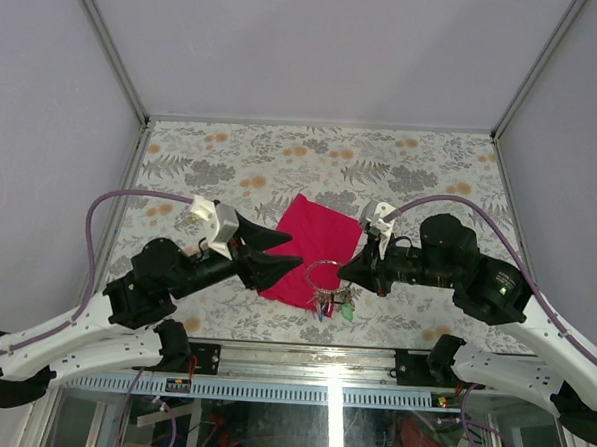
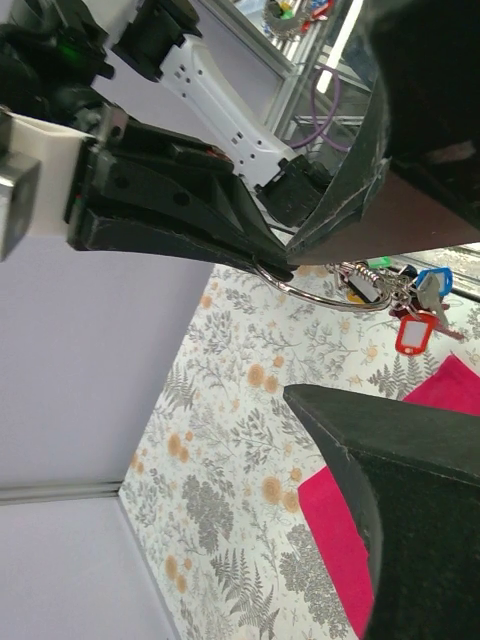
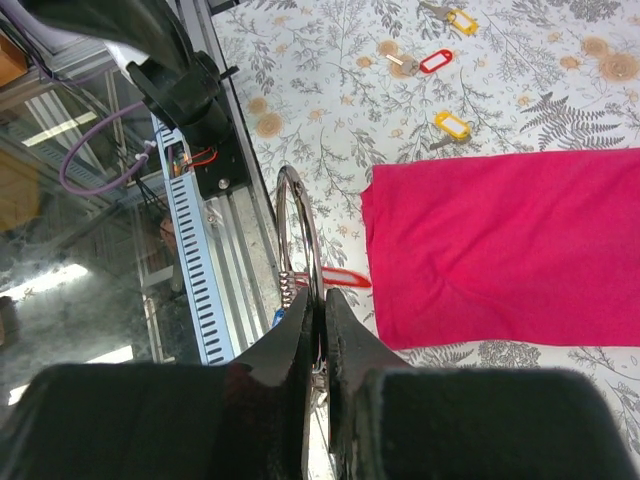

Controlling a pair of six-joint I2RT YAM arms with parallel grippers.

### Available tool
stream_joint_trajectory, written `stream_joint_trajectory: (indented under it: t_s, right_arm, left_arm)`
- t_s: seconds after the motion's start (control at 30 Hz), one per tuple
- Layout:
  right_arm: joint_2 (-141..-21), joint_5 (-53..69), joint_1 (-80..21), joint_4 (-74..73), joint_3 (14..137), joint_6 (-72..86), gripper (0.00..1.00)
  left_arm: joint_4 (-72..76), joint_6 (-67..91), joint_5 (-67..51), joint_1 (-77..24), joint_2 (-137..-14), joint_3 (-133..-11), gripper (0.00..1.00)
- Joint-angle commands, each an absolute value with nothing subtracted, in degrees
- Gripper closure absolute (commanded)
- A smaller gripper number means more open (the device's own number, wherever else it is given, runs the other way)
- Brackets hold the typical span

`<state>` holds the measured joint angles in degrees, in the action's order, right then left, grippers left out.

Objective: Put the keys on the keyring

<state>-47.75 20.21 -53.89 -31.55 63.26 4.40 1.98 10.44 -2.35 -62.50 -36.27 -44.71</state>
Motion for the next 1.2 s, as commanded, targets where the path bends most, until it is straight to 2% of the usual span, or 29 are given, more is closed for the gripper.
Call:
stream_joint_trajectory:
  t_s: [0.0,0.4,0.57,0.8,0.93,1.07,1.17]
  right_arm:
    - [-48.1,21.5,-54.1,-28.7,67.2,6.1,1.0]
    - [-45.6,25.9,-54.1,-23.0,63.2,5.7,1.0]
    - [-43.5,27.6,-54.1,-19.8,61.0,5.3,1.0]
    - [-43.4,28.2,-54.1,-19.9,61.2,4.5,1.0]
    - [-43.9,28.2,-54.0,-19.7,61.3,4.3,1.0]
    - [-44.1,27.6,-54.1,-19.5,61.0,4.1,1.0]
    - [-43.7,27.1,-54.1,-19.0,60.8,4.3,1.0]
  left_arm:
    - [0.8,7.4,-5.9,-62.3,-40.0,-48.0,0.47]
    - [-14.8,-4.2,-15.5,-62.4,-51.6,-60.7,0.46]
    - [-20.0,-7.3,-17.5,-62.3,-54.6,-64.4,0.51]
    - [-24.2,-9.8,-19.3,-62.4,-57.7,-67.9,0.63]
    - [-25.3,-10.5,-20.2,-62.4,-58.8,-69.4,0.78]
    - [-25.5,-10.4,-19.7,-62.3,-59.0,-70.0,0.99]
    - [-24.7,-9.6,-17.6,-62.3,-57.8,-69.5,1.0]
